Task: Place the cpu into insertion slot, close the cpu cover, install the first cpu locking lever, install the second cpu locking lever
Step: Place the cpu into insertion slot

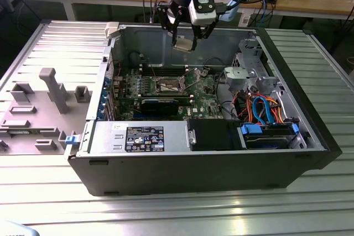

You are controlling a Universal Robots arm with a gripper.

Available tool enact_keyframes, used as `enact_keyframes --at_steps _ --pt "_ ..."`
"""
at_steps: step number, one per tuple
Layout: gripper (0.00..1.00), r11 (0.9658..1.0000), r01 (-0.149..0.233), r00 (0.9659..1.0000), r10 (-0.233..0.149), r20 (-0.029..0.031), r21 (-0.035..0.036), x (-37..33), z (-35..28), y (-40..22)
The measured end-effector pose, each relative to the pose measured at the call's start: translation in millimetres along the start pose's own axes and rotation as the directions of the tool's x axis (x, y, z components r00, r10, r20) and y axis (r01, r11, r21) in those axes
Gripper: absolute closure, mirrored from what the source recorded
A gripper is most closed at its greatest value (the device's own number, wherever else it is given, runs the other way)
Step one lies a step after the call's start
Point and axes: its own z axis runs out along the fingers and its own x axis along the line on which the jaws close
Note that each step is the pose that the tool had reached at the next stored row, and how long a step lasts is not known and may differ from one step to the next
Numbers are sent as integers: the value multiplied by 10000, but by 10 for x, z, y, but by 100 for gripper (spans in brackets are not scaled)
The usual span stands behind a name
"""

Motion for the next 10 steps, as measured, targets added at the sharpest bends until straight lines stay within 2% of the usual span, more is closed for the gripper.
enact_keyframes --at_steps 10 --pt "45 9999 -172 9999 172 15 -4 0 0 0"
